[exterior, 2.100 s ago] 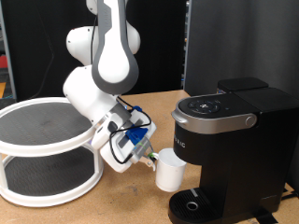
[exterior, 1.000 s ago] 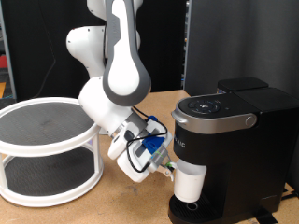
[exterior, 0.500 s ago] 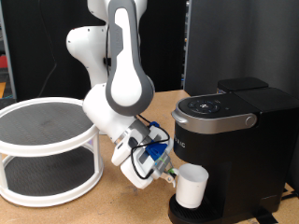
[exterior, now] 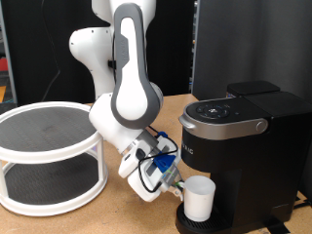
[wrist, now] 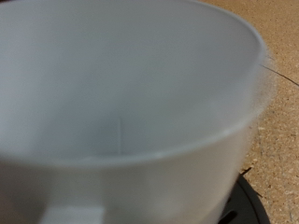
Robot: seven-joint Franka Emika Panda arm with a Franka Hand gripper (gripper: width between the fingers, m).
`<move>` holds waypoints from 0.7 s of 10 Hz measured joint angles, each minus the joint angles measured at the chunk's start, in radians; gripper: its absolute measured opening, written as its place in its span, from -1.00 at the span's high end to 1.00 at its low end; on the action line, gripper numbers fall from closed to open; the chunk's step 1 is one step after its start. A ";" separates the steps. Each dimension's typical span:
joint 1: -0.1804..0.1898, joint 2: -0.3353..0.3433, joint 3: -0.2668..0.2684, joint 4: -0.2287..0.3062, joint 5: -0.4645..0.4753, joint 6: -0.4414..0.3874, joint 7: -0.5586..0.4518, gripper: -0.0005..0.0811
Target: Make a cup of coffee with the keurig machine
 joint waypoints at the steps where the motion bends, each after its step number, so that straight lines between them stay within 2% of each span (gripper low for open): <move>1: 0.000 0.001 0.000 -0.001 0.000 0.000 0.000 0.64; 2: 0.000 0.002 0.000 -0.003 0.000 0.001 0.000 0.19; 3: 0.000 0.001 0.000 -0.006 -0.001 0.002 0.001 0.19; 4: -0.001 -0.002 -0.001 -0.014 -0.022 0.002 0.021 -0.26; 5: -0.003 -0.014 -0.003 -0.028 -0.056 0.003 0.044 -0.58; 6: -0.009 -0.036 -0.007 -0.050 -0.104 0.001 0.074 -0.58; 7: -0.018 -0.068 -0.012 -0.078 -0.158 -0.007 0.112 -0.91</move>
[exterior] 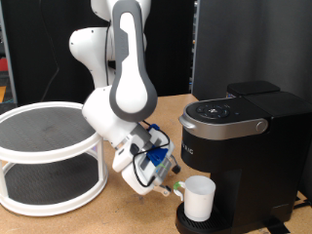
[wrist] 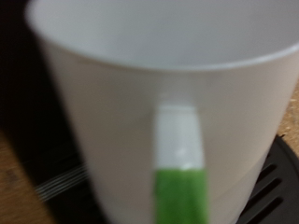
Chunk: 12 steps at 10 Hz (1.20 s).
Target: Make a cup of coffee with the keurig machine
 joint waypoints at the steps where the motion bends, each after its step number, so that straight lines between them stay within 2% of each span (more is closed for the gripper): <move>1: -0.011 -0.035 -0.007 -0.028 -0.062 -0.014 0.043 -0.91; 5: -0.059 -0.179 -0.053 -0.118 -0.289 -0.099 0.199 -0.99; 7: -0.078 -0.260 -0.070 -0.162 -0.366 -0.118 0.253 -0.99; 9: -0.080 -0.254 -0.072 -0.162 -0.381 -0.131 0.253 -0.99; 12: -0.108 -0.308 -0.111 -0.162 -0.480 -0.297 0.329 -0.99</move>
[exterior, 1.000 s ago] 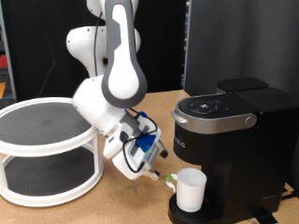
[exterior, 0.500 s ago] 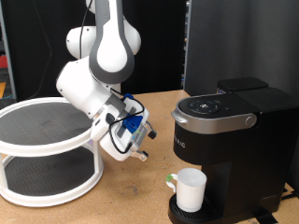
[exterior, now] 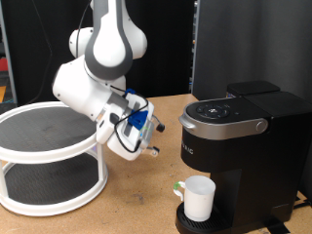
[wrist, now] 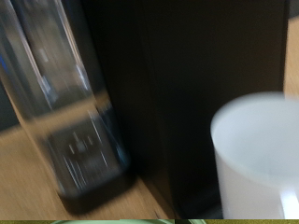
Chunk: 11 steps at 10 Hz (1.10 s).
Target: Make a cup of coffee with the keurig machine
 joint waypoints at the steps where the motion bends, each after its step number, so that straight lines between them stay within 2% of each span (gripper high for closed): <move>1: -0.009 -0.033 -0.013 0.000 -0.014 -0.058 0.033 -0.99; 3: -0.023 -0.096 -0.037 0.003 -0.021 -0.157 0.114 -0.99; 5: -0.034 -0.159 -0.045 0.004 -0.067 -0.188 0.213 -0.99; 6: -0.034 -0.156 -0.045 0.003 -0.066 -0.188 0.211 -0.99; 8: -0.034 -0.171 -0.060 0.015 -0.054 -0.299 0.224 -0.99; 11: -0.033 -0.257 -0.064 0.024 -0.011 -0.374 0.273 -0.99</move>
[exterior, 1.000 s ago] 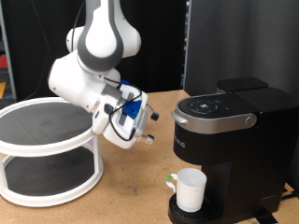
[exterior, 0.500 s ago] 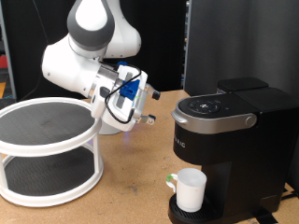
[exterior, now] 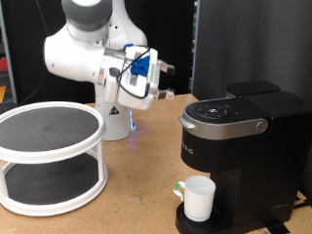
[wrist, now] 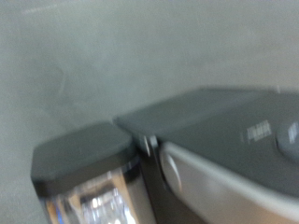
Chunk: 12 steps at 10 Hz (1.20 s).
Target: Make a cup of coffee with the keurig machine
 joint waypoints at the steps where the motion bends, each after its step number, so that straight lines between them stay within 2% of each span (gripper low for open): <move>1: 0.000 -0.035 0.005 0.002 0.003 0.000 0.020 -0.99; 6: 0.001 -0.210 0.055 0.009 0.050 0.046 0.168 -0.99; 7: 0.001 -0.207 0.055 0.007 0.048 0.045 0.166 -0.99; 9: 0.001 -0.207 0.076 0.027 -0.021 0.056 0.166 -0.99; 11: 0.001 -0.214 0.155 0.080 -0.181 0.133 0.168 -0.99; 12: 0.001 -0.215 0.190 0.111 -0.276 0.142 0.170 -0.99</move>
